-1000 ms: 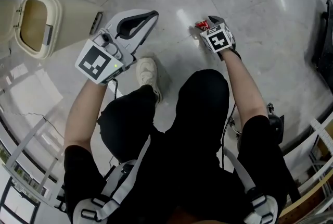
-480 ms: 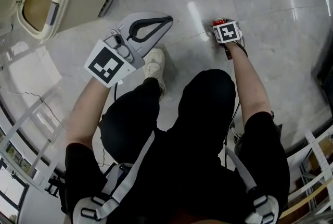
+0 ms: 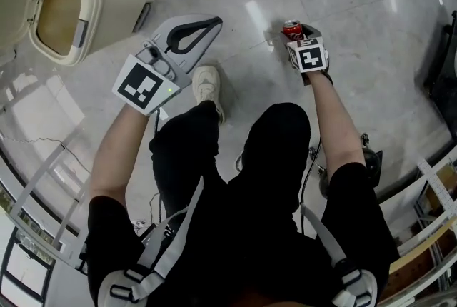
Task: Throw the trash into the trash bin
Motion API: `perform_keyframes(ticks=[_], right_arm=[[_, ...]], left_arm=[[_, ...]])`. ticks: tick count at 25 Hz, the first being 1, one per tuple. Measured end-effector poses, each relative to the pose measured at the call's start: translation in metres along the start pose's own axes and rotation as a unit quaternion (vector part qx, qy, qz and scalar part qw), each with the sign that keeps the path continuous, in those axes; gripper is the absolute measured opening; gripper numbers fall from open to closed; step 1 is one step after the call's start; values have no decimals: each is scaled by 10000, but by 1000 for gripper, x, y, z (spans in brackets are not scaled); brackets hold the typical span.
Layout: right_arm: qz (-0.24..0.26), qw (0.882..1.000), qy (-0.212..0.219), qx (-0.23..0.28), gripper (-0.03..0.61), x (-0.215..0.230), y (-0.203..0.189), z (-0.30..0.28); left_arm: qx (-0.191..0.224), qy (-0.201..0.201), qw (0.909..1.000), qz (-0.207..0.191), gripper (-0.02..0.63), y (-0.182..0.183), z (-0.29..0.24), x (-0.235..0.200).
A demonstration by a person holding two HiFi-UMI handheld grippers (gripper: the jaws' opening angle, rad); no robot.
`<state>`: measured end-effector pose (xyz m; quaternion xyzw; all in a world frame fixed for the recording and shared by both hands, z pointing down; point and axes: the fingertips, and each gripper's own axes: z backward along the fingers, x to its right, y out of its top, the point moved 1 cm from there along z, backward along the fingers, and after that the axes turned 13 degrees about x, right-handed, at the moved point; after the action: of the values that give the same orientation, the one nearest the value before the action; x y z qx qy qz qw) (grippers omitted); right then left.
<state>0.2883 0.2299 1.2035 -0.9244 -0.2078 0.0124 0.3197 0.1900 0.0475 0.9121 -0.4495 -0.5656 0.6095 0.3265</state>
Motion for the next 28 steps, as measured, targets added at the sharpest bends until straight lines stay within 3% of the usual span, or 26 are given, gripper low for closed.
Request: perform_keyframes(ticks=[5,9,12,16,21,24,28], right_arm=[[217,9986,28,478,282,-15,81,102],[392,9946,9,958,282,-23,168,205],[112,9887,-66,1496,282,-42,234,285],[-152,9714,-218,2361,282,-65,318,395],[-124,9489,-81,3153,282,-131,375,517],[181,9400,83,3406,282,-146,398,568],[673,9152,117,3973,282,-152,448,609]], left_arm=[[-148,-164,9981,574,2,75,7,31],[-109,-198,9982,558,2,160,8,60],[120,96,9983,564,2,231,12,76],[820,606,9929,613,2,325,12,107],[768,757,9919,675,2,399,44,154],[933,772,9917,438,2,440,58,169],[1281,1014,9865,122,2,487,77,173]])
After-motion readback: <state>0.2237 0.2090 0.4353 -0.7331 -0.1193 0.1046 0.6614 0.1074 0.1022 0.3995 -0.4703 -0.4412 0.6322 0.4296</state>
